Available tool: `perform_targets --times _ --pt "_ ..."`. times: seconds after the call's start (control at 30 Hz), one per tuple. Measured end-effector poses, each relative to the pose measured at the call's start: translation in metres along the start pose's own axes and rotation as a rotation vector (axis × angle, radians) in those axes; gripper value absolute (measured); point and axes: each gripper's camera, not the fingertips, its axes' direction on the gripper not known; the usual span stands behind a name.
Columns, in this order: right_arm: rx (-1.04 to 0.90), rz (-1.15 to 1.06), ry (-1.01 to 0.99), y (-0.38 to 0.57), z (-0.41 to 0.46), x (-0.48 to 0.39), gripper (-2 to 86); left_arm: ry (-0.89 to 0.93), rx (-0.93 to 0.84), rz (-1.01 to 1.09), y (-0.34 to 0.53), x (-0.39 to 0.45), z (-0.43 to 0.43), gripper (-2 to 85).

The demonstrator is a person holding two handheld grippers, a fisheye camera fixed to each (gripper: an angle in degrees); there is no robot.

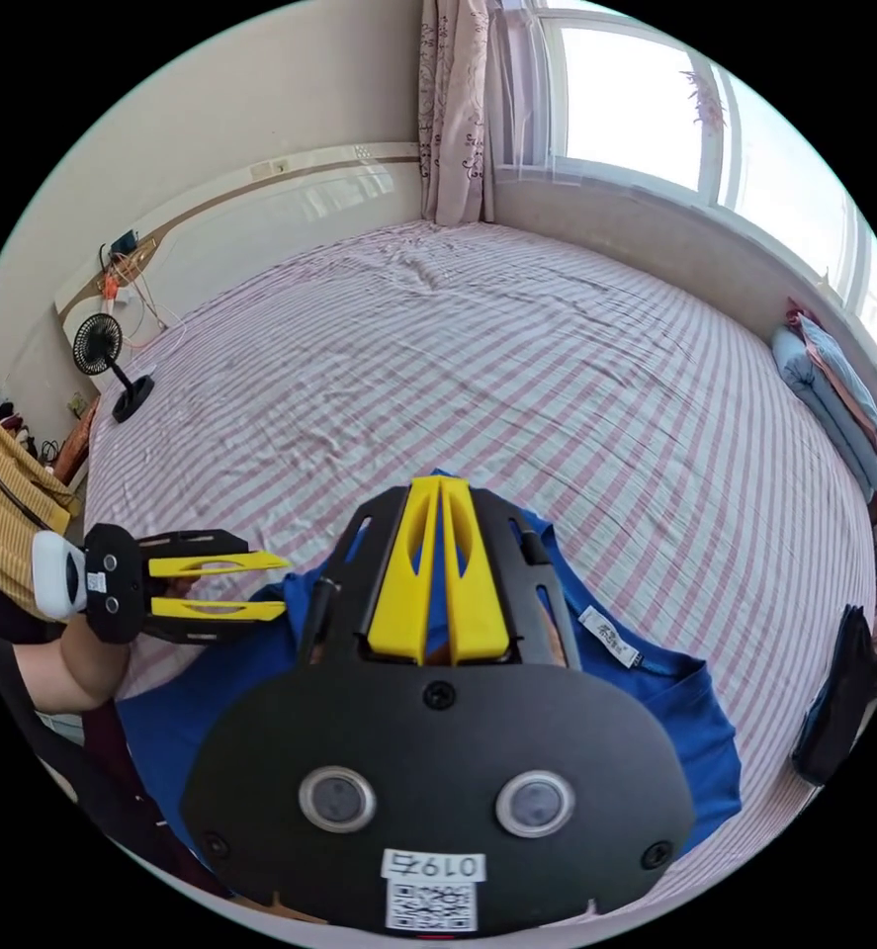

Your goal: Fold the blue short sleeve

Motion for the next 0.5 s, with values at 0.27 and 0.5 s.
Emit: perform_targets --times 0.27,0.5 --pt "-0.117 -0.082 0.022 -0.030 0.034 0.004 -0.8 0.012 0.049 -0.077 0.003 -0.013 0.018 1.3" --pt "-0.232 -0.054 -0.056 -0.070 0.070 0.022 -0.6 0.089 0.076 -0.125 0.010 -0.045 0.029 0.7"
